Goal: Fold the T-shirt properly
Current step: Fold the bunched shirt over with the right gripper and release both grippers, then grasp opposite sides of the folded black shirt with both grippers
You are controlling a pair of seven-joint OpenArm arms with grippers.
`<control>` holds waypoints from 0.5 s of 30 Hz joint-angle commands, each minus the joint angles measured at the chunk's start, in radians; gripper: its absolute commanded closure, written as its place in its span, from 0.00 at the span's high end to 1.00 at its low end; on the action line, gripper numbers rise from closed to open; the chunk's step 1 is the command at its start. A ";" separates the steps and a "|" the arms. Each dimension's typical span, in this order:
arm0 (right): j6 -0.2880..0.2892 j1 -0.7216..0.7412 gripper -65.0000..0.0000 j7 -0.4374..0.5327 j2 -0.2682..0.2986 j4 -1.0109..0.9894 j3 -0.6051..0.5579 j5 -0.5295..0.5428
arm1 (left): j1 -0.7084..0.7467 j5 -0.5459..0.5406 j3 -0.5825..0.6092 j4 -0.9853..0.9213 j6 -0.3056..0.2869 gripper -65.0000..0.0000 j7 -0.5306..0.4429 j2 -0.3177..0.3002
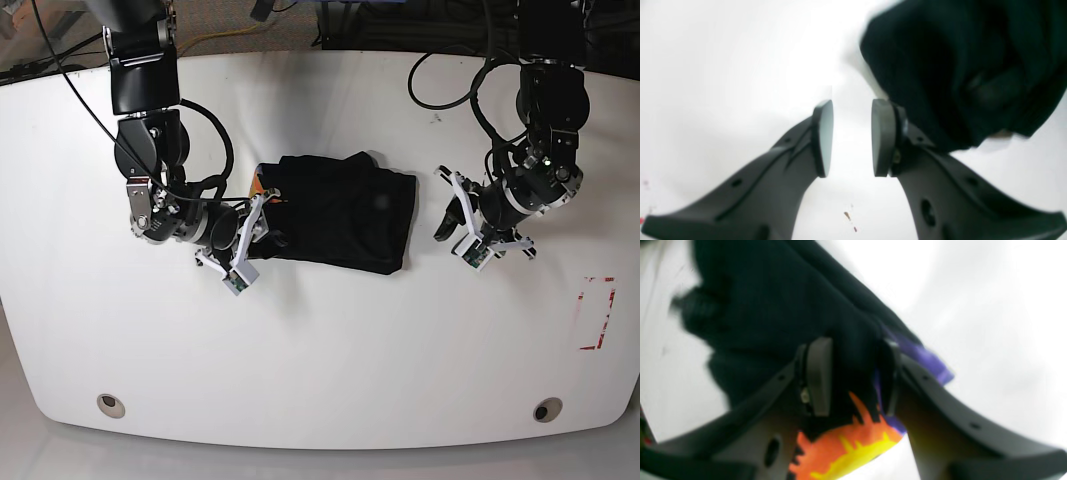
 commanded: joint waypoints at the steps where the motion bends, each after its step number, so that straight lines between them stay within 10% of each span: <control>1: 0.000 0.024 0.31 -0.001 0.007 0.082 0.005 0.015 | -0.007 -0.012 -0.004 0.040 -0.005 0.26 -0.018 -0.002; 15: 0.006 0.131 0.32 0.135 0.039 -0.151 0.001 -0.183 | 0.105 -0.004 0.289 0.099 -0.005 0.26 -0.018 0.017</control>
